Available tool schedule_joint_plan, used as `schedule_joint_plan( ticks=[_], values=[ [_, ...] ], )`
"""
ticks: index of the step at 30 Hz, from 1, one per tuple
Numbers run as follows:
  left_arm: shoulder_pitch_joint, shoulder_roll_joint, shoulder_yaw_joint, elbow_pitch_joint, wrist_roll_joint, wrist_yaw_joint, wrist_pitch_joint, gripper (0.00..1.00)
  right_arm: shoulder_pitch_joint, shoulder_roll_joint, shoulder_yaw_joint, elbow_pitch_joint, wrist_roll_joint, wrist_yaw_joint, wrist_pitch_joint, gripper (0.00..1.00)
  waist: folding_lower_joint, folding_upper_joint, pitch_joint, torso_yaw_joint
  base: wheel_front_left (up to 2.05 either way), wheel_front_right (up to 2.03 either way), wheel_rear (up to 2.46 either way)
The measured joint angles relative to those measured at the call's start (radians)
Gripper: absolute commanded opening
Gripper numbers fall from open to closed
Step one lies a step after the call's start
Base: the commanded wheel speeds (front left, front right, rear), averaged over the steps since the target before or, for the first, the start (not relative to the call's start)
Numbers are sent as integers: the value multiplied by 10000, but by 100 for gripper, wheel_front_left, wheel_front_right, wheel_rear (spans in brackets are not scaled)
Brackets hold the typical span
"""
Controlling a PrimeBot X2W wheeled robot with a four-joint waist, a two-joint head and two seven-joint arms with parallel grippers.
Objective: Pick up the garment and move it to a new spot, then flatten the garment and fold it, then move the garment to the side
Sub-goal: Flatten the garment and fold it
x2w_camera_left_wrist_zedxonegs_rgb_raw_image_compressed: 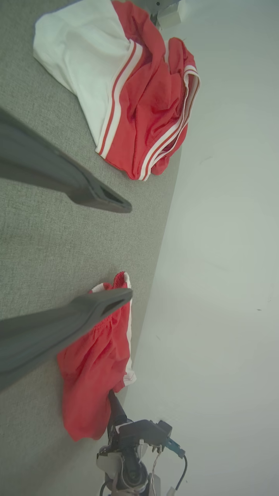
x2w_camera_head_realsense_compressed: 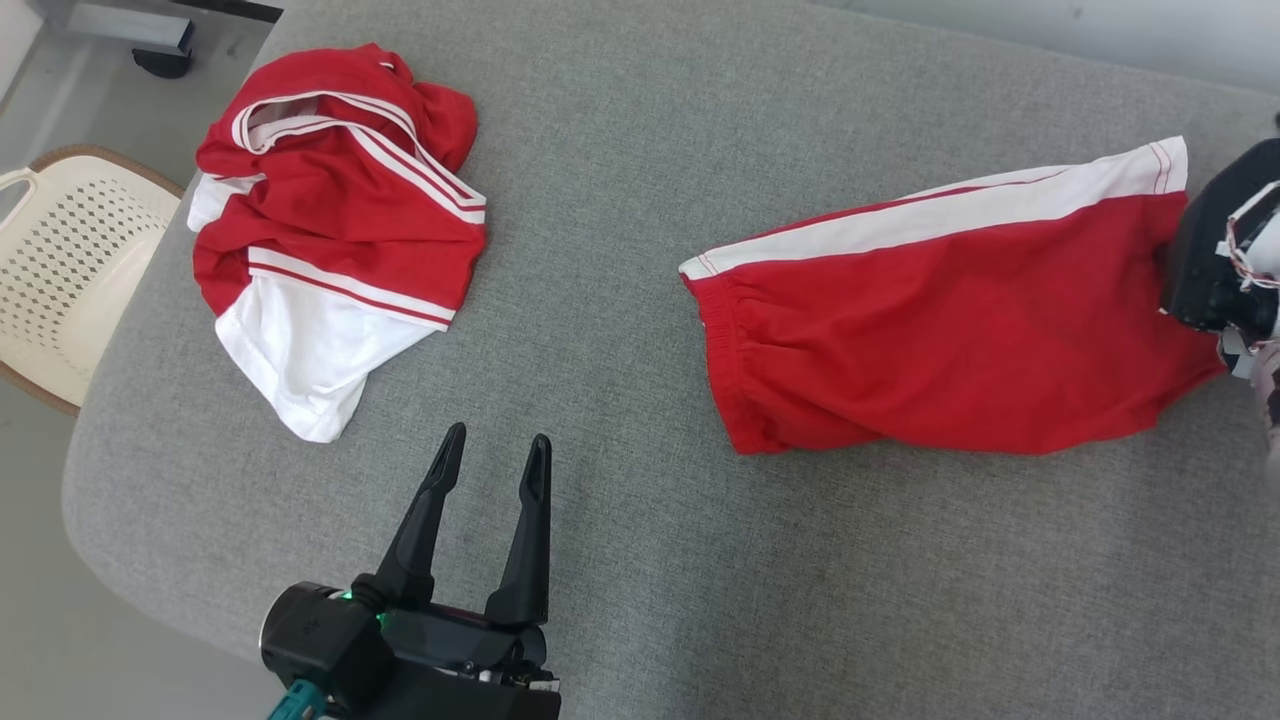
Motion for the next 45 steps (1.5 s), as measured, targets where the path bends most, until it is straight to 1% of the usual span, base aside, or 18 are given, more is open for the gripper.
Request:
schedule_joint_plan(
  ticks=[1,2,3,4,8,11,18,24,31,35,37,41,45],
  values=[
    [-1,-2,-12,15,-12,2,0,100,0,36,2,-27,-123,-2,148,43,0,0,-18,-7,0,0,0],
    [-1,-2,-13,36,-40,4,0,100,3,73,8,-46,-209,-2,257,26,0,0,-43,-16,0,0,0],
    [-1,-2,-15,65,-56,8,0,100,23,111,17,-82,-284,-2,359,2,-1,0,-73,-26,0,0,0],
    [0,-2,-17,92,-58,10,0,100,70,161,40,-138,-399,-2,414,0,0,0,-106,-41,0,0,0],
    [6,-2,-8,184,-71,8,0,100,301,311,-40,-351,-570,25,476,0,0,1,-250,-118,0,0,0],
    [6,-2,-21,253,-69,-4,0,100,537,351,-370,-604,-573,44,391,0,0,2,-378,-184,0,0,0],
    [70,-6,-31,399,-58,-12,0,100,1340,587,-732,-1045,-357,42,-144,0,0,2,-789,-396,0,0,0],
    [255,-10,107,472,-4,-19,0,100,2228,627,-779,-1651,-61,44,-523,0,0,2,-1119,-802,0,0,0],
    [303,-12,192,522,31,-81,0,100,3095,637,-754,-2474,297,42,-420,0,0,2,-1503,-1337,0,0,0],
    [422,-13,161,623,31,-90,0,100,3413,911,-481,-3244,623,42,-215,0,0,2,-1849,-1567,0,0,0],
    [469,-15,151,665,29,-92,0,100,3438,1151,-251,-3586,899,42,-111,0,0,2,-1996,-1614,0,0,0],
    [586,-15,163,727,17,-102,0,100,3670,1526,629,-4326,1409,42,222,0,0,2,-2295,-1634,0,0,0],
    [704,-15,192,769,17,-136,0,100,3814,1799,1755,-5104,2031,40,654,0,-1,1,-2514,-1555,0,0,0]
  ],
)
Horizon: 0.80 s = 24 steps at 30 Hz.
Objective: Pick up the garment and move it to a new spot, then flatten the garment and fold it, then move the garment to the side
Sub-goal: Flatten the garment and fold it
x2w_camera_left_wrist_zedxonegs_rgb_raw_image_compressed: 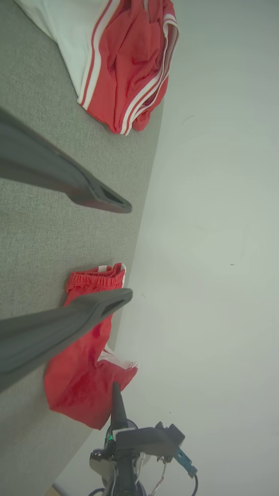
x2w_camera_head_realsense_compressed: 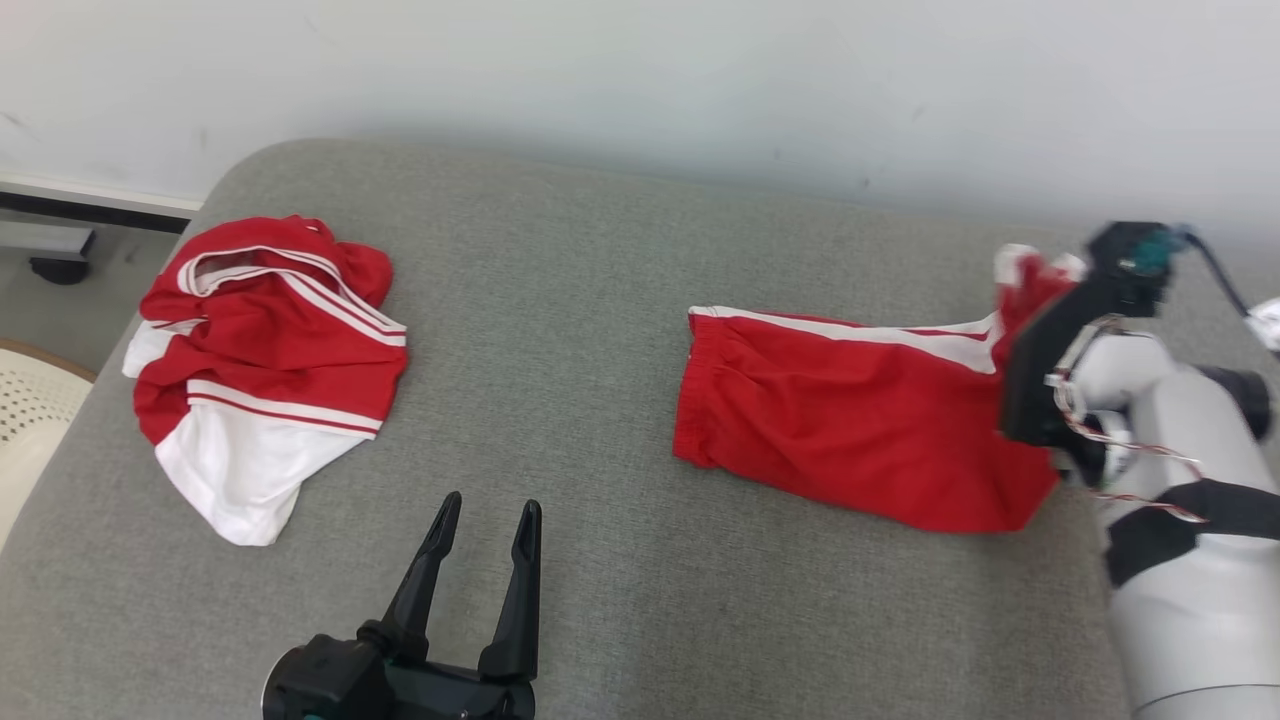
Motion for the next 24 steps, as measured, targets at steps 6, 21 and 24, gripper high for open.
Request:
schedule_joint_plan(
  ticks=[6,21,24],
  values=[
    [113,0,-75,44,-42,-19,0,100,176,493,1373,-637,970,2,462,0,0,0,-98,328,0,0,0],
    [148,2,-357,151,-196,-25,0,100,-314,869,1741,414,1371,0,-357,0,2,0,-54,1545,0,0,0],
    [148,0,-397,157,-232,-25,0,100,-434,872,2059,690,1703,0,-441,0,2,0,-43,1694,0,0,0]
  ],
)
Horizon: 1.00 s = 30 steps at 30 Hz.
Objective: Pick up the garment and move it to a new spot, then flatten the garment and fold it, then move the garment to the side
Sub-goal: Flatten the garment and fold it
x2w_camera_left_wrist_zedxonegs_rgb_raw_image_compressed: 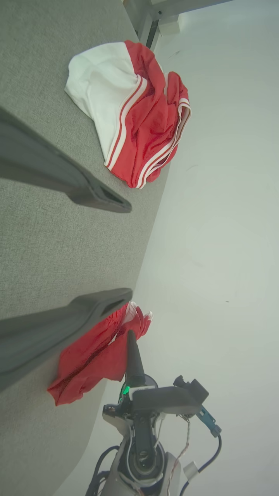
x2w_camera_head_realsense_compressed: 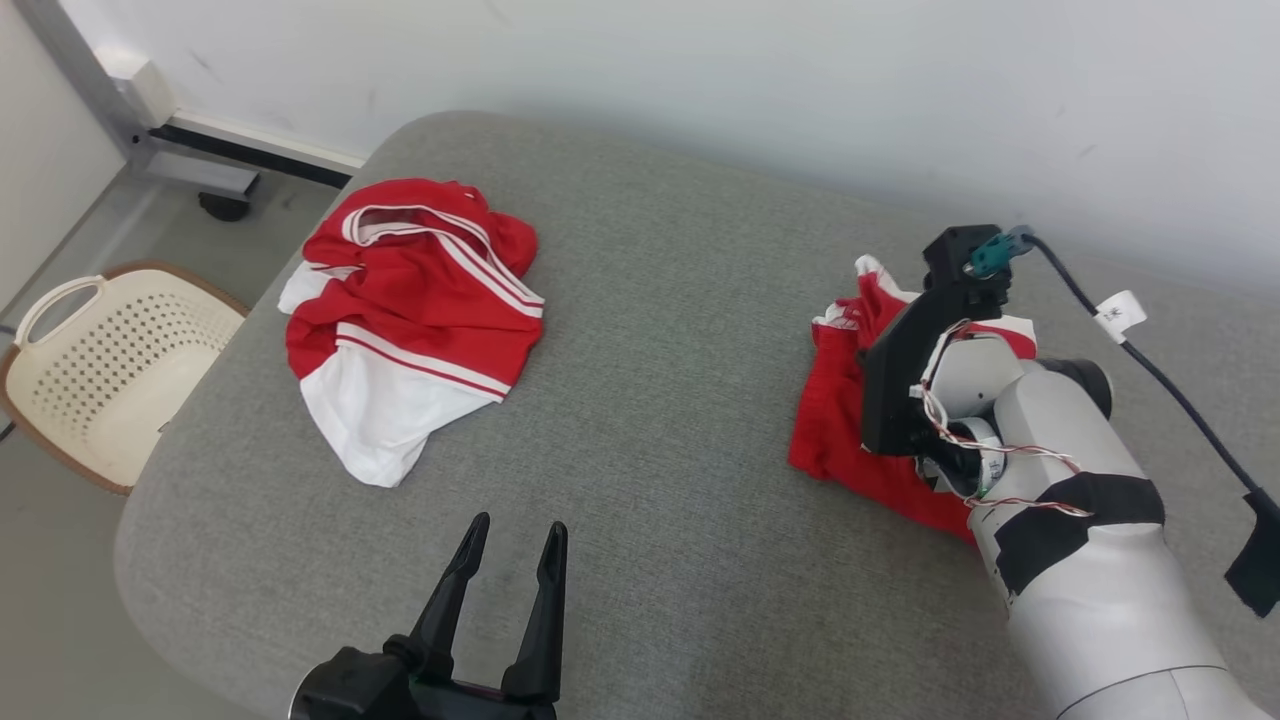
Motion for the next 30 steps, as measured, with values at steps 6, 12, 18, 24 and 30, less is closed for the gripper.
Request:
schedule_joint_plan(
  ticks=[6,12,18,24,30],
  values=[
    [-1,0,-52,4,-36,31,0,100,-247,21,276,920,203,0,-301,0,0,0,53,318,0,0,0],
    [-1,2,-10,-17,-48,86,0,100,-501,23,332,1377,426,0,-928,100,0,0,105,361,0,0,0],
    [14,0,119,-38,-27,113,0,100,-937,27,345,1083,826,0,-1718,100,0,0,23,129,0,0,0],
    [49,2,178,-52,2,98,0,100,-546,-412,167,924,-17,2,-1862,100,-1,0,-174,-176,0,0,0],
    [84,2,242,-77,2,96,0,100,559,-757,59,953,-433,0,-1837,100,0,0,-265,-455,0,0,0]
  ],
)
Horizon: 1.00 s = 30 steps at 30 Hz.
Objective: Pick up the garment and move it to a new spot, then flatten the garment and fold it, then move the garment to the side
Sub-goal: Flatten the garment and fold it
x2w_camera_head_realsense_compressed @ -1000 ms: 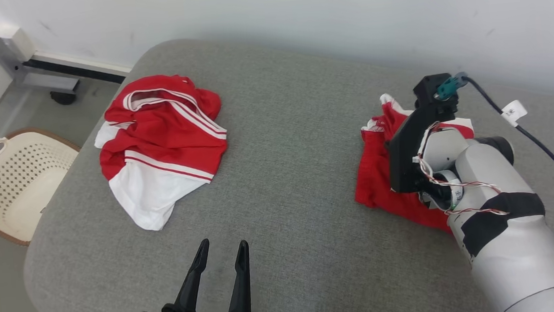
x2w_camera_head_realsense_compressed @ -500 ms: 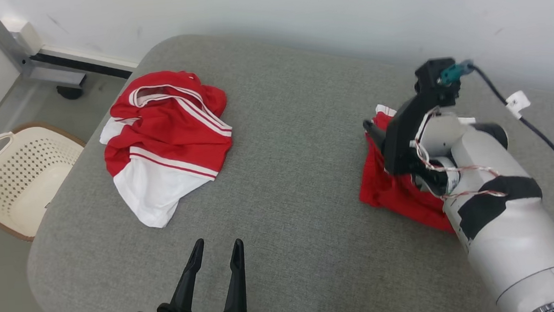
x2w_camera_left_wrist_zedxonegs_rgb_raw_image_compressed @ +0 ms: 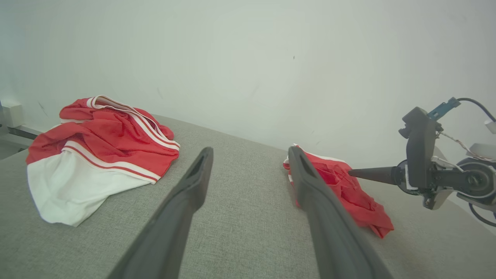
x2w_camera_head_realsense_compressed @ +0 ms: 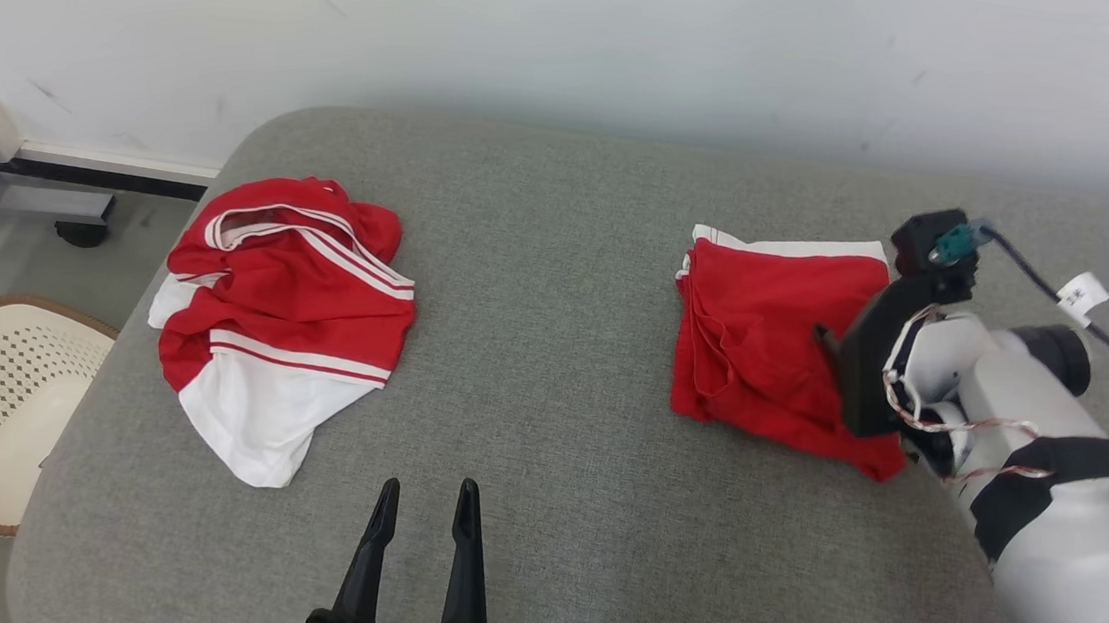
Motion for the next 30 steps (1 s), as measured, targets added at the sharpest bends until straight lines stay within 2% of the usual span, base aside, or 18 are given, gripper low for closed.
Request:
schedule_joint_plan(
  ticks=[1,2,3,4,5,6,7,13,19,28,29,30],
  values=[
    [0,-2,-8,-12,0,-10,0,100,126,44,13,-15,-13,0,-29,89,0,0,12,-35,0,0,0],
    [-1,-4,-13,-19,0,-19,0,100,228,117,36,-27,-33,0,-52,53,0,0,35,-59,0,0,0],
    [-2,-2,-17,-21,0,-25,0,100,309,211,77,-31,-35,2,-54,45,0,0,63,-78,0,0,0],
    [-4,0,-15,-21,-2,-25,0,100,377,288,123,-35,-36,2,-92,25,0,0,92,-93,0,0,0],
    [-9,-2,-27,-21,-4,-27,0,100,440,376,196,-35,-82,0,-148,25,0,0,123,-103,0,0,0],
    [-16,-2,-44,-23,-12,-29,0,100,484,449,280,-25,-146,2,-174,2,0,0,152,-108,0,0,0],
    [-24,-2,-56,-25,-17,-29,0,100,500,516,380,6,-182,0,-209,0,0,0,181,-107,0,0,0],
    [-80,-4,-153,42,-48,-40,0,100,557,744,1149,123,-31,2,-282,0,0,0,244,63,0,0,0],
    [-75,-2,-151,88,-79,-36,0,100,926,779,2838,-378,1246,0,98,0,0,0,142,277,0,0,0],
    [-38,0,-8,111,-90,-38,0,100,1089,782,4215,-1523,2980,2,-92,0,0,0,-7,261,0,0,0],
    [-33,-2,17,109,-90,-36,0,100,1085,780,4236,-1647,3091,2,-217,20,0,0,-34,227,0,0,0],
    [-16,-4,29,107,-82,-35,0,100,1082,780,4188,-1764,3198,0,-362,100,0,0,-65,187,0,0,0]
  ],
)
